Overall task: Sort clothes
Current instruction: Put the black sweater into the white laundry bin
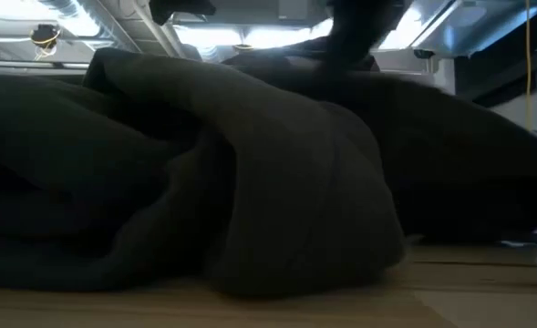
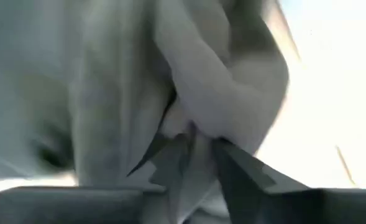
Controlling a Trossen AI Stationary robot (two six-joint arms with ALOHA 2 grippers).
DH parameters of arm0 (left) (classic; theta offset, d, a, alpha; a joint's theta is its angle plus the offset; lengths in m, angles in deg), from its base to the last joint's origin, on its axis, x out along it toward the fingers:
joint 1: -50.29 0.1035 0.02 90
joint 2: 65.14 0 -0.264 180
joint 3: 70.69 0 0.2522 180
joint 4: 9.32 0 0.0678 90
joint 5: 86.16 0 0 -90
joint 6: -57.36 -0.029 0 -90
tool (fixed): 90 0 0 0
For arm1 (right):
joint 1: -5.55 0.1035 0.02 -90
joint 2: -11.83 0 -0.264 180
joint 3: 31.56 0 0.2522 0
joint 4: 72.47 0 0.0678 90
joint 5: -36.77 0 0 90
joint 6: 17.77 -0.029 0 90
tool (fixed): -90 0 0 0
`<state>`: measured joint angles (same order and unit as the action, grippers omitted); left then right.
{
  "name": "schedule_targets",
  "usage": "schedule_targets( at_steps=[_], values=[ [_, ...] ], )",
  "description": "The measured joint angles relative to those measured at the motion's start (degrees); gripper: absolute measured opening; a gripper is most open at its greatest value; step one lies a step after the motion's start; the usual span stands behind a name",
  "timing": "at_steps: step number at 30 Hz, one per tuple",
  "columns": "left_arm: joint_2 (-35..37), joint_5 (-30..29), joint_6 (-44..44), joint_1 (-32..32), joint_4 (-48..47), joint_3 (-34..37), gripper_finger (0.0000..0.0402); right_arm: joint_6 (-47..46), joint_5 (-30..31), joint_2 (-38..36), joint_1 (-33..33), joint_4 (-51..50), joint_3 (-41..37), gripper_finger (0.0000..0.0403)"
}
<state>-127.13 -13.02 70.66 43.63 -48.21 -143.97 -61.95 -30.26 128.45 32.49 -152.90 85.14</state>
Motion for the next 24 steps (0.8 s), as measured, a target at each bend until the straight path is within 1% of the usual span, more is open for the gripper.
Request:
schedule_targets(
  at_steps=[4, 7, 9, 12, 14, 18, 21, 24],
  values=[
    [0.0, 0.0, 0.0, 0.0, 0.05, 0.0, 0.0149, 5.65, 0.77, 1.25, -0.65, 11.51, 0.0, 0.0179],
    [0.0, 0.0, 0.0, 0.0, 0.04, 0.0, 0.0149, 8.67, 0.82, 3.51, -2.29, 17.71, 0.0, 0.0227],
    [0.0, 0.0, 0.0, 0.0, 0.06, 0.0, 0.0149, 11.55, -0.01, 5.52, -3.7, 21.04, 0.0, 0.0254],
    [0.0, -0.01, 0.0, 0.0, 0.02, 0.0, 0.0149, 14.67, -0.16, 8.77, -5.71, 25.8, 0.0, 0.0281],
    [0.0, 0.0, 0.0, 0.0, 0.07, 0.0, 0.0149, 16.26, -1.81, 10.92, -6.91, 29.91, 0.0, 0.0291],
    [0.0, 0.0, 0.0, 0.0, 0.08, 0.0, 0.0149, 19.4, -7.63, 15.38, -9.16, 36.51, 0.07, 0.0298],
    [0.0, 0.0, 0.0, 0.0, 0.02, 0.0, 0.0149, 19.78, -9.11, 18.18, -10.55, 36.98, 0.44, 0.0296],
    [0.0, 0.0, 0.0, -0.01, 0.05, 0.0, 0.0149, 19.99, -11.26, 20.55, -11.76, 34.87, 0.79, 0.0283]
  ],
)
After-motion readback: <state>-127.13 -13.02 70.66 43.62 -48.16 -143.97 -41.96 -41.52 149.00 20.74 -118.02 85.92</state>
